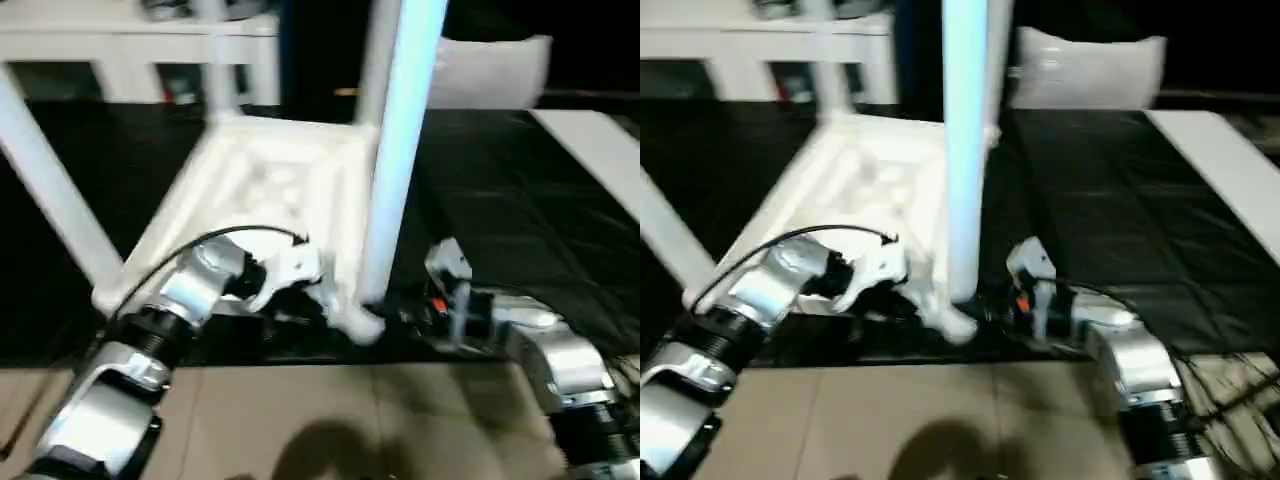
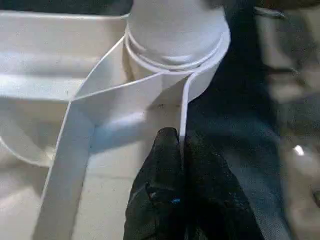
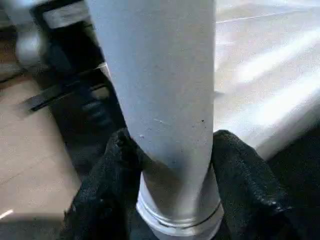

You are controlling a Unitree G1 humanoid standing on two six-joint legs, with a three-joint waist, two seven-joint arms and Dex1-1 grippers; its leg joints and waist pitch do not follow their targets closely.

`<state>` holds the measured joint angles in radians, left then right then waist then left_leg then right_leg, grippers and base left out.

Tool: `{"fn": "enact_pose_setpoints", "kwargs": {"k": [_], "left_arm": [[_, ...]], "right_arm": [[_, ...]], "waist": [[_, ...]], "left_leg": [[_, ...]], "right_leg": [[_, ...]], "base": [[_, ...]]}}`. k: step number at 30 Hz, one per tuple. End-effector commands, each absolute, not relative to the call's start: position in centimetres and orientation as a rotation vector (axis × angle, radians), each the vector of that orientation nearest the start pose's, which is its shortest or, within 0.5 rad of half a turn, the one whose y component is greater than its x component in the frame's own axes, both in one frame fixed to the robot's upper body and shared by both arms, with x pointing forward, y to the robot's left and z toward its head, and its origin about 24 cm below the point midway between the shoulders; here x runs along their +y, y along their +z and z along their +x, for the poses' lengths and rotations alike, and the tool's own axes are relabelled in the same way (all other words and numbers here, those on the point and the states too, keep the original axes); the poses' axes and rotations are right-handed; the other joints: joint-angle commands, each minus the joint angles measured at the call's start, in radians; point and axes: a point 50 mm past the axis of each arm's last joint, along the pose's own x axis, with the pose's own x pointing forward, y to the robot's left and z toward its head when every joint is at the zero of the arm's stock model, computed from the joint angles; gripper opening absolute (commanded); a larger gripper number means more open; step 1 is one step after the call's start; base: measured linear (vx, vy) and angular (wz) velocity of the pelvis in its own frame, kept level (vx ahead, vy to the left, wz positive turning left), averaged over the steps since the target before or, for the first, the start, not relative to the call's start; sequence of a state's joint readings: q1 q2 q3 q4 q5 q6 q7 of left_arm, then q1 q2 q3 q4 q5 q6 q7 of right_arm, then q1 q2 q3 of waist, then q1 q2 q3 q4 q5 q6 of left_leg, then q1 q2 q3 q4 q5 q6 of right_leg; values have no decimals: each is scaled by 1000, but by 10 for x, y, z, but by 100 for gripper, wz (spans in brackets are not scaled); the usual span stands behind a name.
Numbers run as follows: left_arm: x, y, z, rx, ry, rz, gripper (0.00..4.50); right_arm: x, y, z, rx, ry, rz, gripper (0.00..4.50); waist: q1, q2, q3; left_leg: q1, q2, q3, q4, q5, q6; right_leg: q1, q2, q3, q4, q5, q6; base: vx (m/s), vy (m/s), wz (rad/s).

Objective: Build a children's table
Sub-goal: Rotate leg to tighten

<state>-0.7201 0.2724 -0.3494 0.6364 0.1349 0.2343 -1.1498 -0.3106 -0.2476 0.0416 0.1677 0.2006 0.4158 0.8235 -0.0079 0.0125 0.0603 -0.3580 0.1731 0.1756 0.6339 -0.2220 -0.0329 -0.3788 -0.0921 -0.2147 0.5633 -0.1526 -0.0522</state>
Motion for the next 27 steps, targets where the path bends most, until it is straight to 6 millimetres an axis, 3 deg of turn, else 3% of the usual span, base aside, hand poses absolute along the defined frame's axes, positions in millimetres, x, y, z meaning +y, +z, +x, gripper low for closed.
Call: {"fn": "enact_pose_setpoints", "kwargs": {"k": [1, 3, 4, 5, 7, 8, 10, 12, 14, 18, 19, 21, 22, 25, 26, 27], "left_arm": [[51, 82, 336, 377, -1319, 406, 0], [46, 85, 340, 371, -1264, 381, 0], [41, 89, 346, 353, -1207, 371, 0], [40, 89, 346, 351, -1199, 370, 0], [38, 90, 348, 343, -1173, 373, 0], [37, 91, 348, 341, -1169, 376, 0], [34, 92, 349, 333, -1156, 394, 0], [34, 92, 349, 332, -1155, 396, 0], [40, 90, 350, 337, -1150, 415, 0], [51, 86, 351, 343, -1159, 452, 0], [57, 85, 351, 340, -1172, 480, 0], [61, 84, 351, 342, -1178, 493, 0], [70, 85, 351, 330, -1218, 528, 0], [82, 84, 350, 327, -1286, 586, 0], [85, 84, 350, 319, -1306, 603, 0], [90, 85, 352, 315, -1311, 640, 0]], "right_arm": [[-97, 56, 297, 317, 818, 67, 189], [-90, 58, 302, 315, 742, 73, 189], [-81, 59, 310, 329, 634, 89, 189], [-80, 59, 311, 332, 620, 90, 189], [-75, 59, 316, 342, 555, 83, 189], [-73, 60, 318, 340, 534, 86, 189], [-63, 64, 322, 309, 513, 90, 245], [-61, 65, 322, 299, 514, 79, 261], [-67, 66, 320, 279, 520, 53, 294], [-84, 63, 314, 257, 513, 13, 315], [-95, 62, 309, 246, 509, 14, 339], [-102, 61, 306, 241, 506, 20, 347], [-117, 58, 296, 236, 538, 1, 352], [-139, 53, 281, 248, 569, -19, 387], [-144, 53, 276, 250, 586, -21, 391], [-152, 51, 267, 255, 617, -33, 401]], "waist": [[-29, -6, -62], [-43, 3, -61], [-64, 2, -65], [-64, 2, -65], [-77, 0, -66], [-80, -2, -72], [-78, -1, -78], [-75, -2, -81], [-63, -2, -87], [-42, -7, -94], [-33, -11, -93], [-16, -13, -86], [0, -10, -81], [20, -5, -78], [24, -2, -77], [23, 0, -75]], "left_leg": [[-2, 77, -64, -76, -321, -21], [0, 88, -71, -83, -350, -19], [3, 87, -74, -85, -368, -20], [3, 87, -74, -85, -368, -20], [-8, 74, -68, -82, -321, -11], [-12, 69, -62, -80, -251, 5], [-20, 76, -62, -81, -169, 32], [-20, 81, -59, -79, -95, 59], [-24, 82, -55, -74, 6, 109], [-23, 80, -49, -64, 102, 187], [-24, 79, -46, -63, 109, 204], [-20, 76, -39, -65, 55, 198], [-17, 74, -33, -68, -2, 162], [-10, 81, -38, -74, -49, 127], [1, 87, -39, -80, -88, 101], [-1, 83, -39, -80, -107, 95]], "right_leg": [[59, -109, 43, -133, -629, 85], [60, -109, 47, -128, -601, 74], [57, -115, 55, -122, -556, 47], [57, -115, 55, -122, -556, 47], [58, -123, 62, -123, -528, 26], [59, -124, 70, -115, -466, -2], [61, -122, 80, -93, -342, -40], [59, -119, 87, -74, -233, -80], [65, -119, 94, -49, -89, -123], [64, -118, 104, -21, 51, -148], [61, -117, 106, -18, 59, -153], [58, -115, 107, -31, -24, -138], [57, -110, 105, -49, -145, -107], [55, -106, 105, -63, -232, -57], [46, -107, 106, -65, -257, -58], [48, -104, 103, -70, -276, -55]], "base": [[0, 0, 0], [0, 0, 0], [0, 0, 0], [0, 0, 0], [0, 0, 0], [0, 0, 0], [0, 0, 0], [0, 0, 0], [0, 0, 0], [0, 0, 0], [0, 0, 0], [0, 0, 0], [0, 0, 0], [0, 0, 0], [0, 0, 0], [0, 0, 0]]}}
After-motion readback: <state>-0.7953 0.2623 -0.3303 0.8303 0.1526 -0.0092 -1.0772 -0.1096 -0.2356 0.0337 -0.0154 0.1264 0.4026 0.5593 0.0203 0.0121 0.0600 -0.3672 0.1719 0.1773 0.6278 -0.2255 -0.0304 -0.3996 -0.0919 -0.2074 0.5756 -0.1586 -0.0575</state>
